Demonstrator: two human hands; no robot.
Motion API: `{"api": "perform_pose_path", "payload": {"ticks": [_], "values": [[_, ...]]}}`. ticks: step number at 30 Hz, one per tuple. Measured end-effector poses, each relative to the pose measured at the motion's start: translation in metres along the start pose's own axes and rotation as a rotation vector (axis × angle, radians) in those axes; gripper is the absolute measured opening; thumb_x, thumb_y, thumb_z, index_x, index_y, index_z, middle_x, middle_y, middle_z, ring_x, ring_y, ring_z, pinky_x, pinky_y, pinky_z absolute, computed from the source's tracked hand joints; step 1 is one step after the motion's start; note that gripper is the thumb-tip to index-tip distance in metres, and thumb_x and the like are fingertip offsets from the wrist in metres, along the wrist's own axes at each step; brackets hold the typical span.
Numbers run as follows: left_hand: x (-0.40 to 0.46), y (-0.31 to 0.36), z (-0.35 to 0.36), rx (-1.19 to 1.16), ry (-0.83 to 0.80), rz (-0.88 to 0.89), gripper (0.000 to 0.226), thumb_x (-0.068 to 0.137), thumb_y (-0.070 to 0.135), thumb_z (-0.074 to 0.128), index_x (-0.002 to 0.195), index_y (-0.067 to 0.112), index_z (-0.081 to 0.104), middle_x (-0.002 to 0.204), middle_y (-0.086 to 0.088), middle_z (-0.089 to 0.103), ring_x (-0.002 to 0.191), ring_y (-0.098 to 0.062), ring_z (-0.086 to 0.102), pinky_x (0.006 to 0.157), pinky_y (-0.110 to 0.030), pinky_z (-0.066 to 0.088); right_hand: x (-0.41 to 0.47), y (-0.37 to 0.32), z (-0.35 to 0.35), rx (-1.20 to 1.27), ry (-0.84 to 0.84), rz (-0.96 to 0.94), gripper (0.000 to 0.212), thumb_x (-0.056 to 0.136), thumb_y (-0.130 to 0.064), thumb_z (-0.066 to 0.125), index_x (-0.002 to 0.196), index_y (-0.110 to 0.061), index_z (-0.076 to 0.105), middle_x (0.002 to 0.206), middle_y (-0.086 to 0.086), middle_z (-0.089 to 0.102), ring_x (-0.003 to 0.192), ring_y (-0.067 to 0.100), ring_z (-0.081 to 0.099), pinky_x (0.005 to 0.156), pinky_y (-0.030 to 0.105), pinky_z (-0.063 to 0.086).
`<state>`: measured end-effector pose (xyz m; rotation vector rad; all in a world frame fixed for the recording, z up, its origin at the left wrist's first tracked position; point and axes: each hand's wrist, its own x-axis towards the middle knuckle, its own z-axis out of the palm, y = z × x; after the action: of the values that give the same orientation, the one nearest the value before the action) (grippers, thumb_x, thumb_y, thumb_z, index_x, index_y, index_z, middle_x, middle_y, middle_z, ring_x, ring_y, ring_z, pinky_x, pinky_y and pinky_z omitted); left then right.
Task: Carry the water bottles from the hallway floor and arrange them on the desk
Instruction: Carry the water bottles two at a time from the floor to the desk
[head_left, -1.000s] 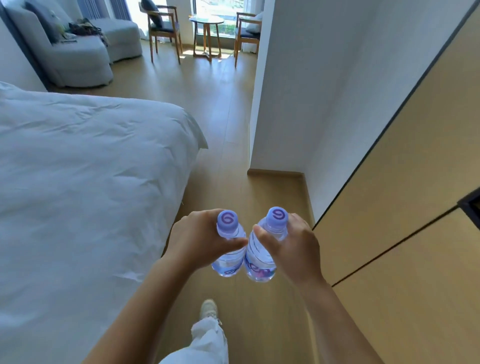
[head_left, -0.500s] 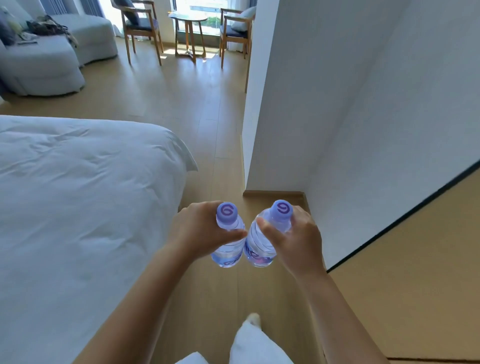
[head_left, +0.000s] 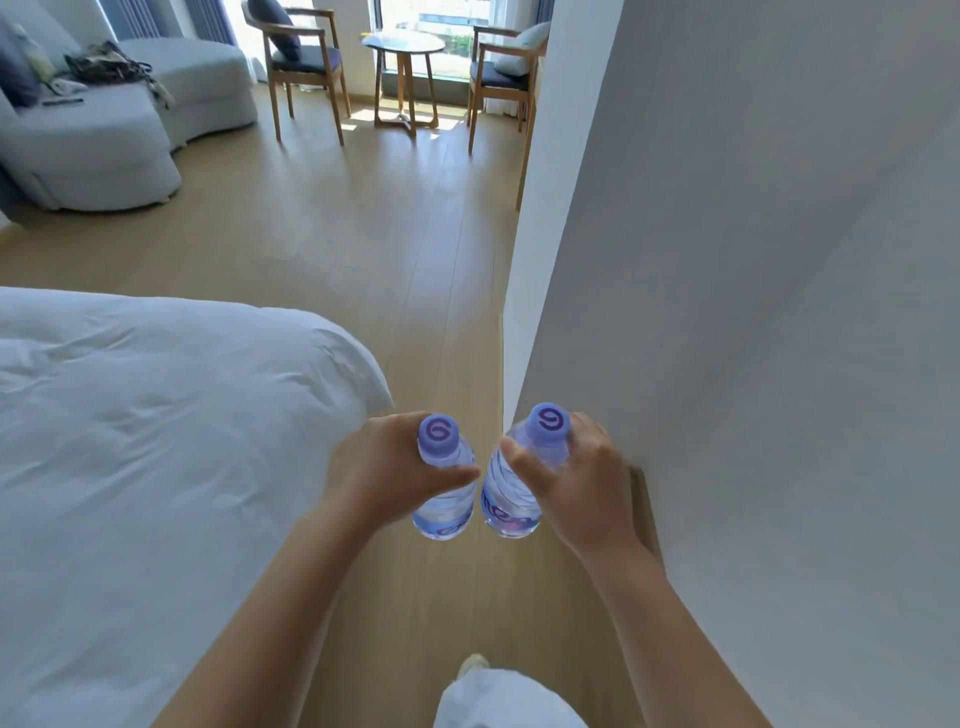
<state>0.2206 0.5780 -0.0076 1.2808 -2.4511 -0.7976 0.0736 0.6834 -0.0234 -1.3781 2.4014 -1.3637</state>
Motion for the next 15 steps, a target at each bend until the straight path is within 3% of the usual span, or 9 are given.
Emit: {"api": "perform_pose_path", "payload": {"ticks": [5, 15], "values": [[0.083, 0.005, -0.003, -0.042, 0.058, -0.024, 0.031, 0.067, 0.052, 0.073, 0.080, 0.024, 0.066, 0.070, 0.008, 0.066, 0.069, -0.013, 0.061, 0.062, -0.026, 0.047, 0.091, 0.023, 0.028, -0.016, -0.026, -0.036, 0.030, 0.070, -0.045, 0.066, 0.077, -0.016, 0.061, 0.069, -0.010, 0.051, 0.070, 0.017, 0.051, 0.063, 0.025, 0.036], [0.239, -0.032, -0.010, -0.081, 0.091, -0.045, 0.034, 0.068, 0.054, 0.073, 0.084, 0.025, 0.066, 0.071, 0.009, 0.066, 0.068, -0.013, 0.061, 0.063, -0.030, 0.051, 0.235, 0.043, 0.104, -0.005, -0.062, -0.030, 0.033, 0.071, -0.047, 0.064, 0.080, -0.015, 0.063, 0.071, -0.005, 0.057, 0.071, 0.017, 0.053, 0.061, 0.020, 0.037]]}}
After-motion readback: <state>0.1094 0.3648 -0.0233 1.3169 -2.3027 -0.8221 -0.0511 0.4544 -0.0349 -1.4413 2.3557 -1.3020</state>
